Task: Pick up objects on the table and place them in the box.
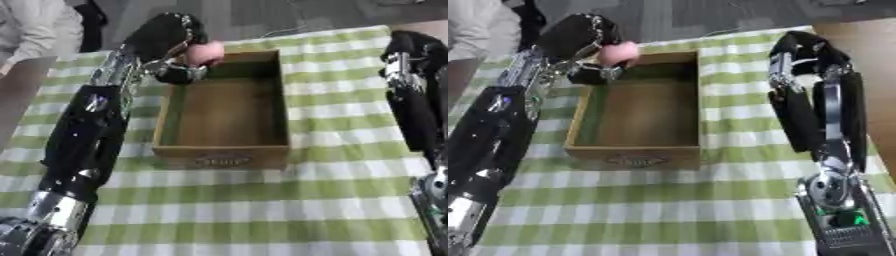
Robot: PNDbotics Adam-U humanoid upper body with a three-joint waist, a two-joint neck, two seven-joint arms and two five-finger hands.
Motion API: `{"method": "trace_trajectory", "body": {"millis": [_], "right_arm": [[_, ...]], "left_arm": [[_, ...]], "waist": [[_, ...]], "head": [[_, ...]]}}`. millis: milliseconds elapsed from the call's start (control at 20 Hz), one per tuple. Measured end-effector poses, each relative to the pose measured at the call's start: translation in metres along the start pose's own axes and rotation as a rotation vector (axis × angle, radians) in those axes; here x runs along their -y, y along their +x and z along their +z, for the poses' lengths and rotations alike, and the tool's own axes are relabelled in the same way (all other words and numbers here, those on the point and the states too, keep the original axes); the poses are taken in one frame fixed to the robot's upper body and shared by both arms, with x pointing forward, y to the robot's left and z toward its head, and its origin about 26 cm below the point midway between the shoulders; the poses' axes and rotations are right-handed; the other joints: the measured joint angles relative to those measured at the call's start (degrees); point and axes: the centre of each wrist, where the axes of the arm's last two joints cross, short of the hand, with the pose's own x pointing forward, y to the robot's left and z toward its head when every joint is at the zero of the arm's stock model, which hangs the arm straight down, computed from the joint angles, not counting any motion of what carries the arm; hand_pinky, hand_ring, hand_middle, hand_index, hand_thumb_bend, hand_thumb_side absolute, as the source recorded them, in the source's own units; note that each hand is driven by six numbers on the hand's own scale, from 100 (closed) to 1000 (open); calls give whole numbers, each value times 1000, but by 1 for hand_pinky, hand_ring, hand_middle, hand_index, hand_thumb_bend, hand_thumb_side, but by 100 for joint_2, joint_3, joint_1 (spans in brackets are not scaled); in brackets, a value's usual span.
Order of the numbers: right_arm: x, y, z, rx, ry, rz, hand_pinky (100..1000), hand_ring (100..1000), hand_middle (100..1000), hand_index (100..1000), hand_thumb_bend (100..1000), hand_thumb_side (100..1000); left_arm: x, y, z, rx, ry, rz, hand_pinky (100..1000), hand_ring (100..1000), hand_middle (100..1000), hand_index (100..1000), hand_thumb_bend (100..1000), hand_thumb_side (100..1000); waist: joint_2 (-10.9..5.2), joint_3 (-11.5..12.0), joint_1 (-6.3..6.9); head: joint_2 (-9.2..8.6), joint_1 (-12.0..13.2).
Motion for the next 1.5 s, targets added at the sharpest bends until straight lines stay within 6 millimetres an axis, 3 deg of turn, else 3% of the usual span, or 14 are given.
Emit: {"method": "trace_trajectory", "body": {"millis": [150,250,700,1100,1250,1350,1500], "right_arm": [[0,0,0,-2,-1,-1,856,610,615,826,100,950],[0,0,0,-3,-1,-1,856,610,615,826,100,951],[-1,1,0,-2,1,-2,855,608,615,827,100,953],[-1,3,-1,5,1,-7,856,608,615,827,100,955],[-1,3,-1,5,2,-8,856,608,614,826,100,956],[-1,3,-1,5,2,-8,856,608,614,826,100,956],[-1,3,-1,5,2,-8,857,608,614,826,100,957]], "left_arm": [[10,3,2,7,-33,36,551,635,704,536,100,303],[14,4,3,-1,-48,73,587,675,739,525,100,295],[23,10,2,-63,-103,231,589,699,769,495,100,280],[35,19,5,-50,-186,286,633,758,826,576,100,244],[36,19,6,-34,-222,295,650,776,843,665,100,217],[38,20,7,-22,-250,298,668,791,856,812,100,207],[39,21,7,-2,-287,300,682,804,867,941,100,181]], "waist": [[3,1,1],[9,0,2],[73,-41,3],[103,-46,2],[104,-49,2],[104,-51,2],[104,-52,2]], "head": [[0,-12],[0,-13],[0,-6],[-7,-5],[-20,-5],[-26,-6],[-50,-8]]}}
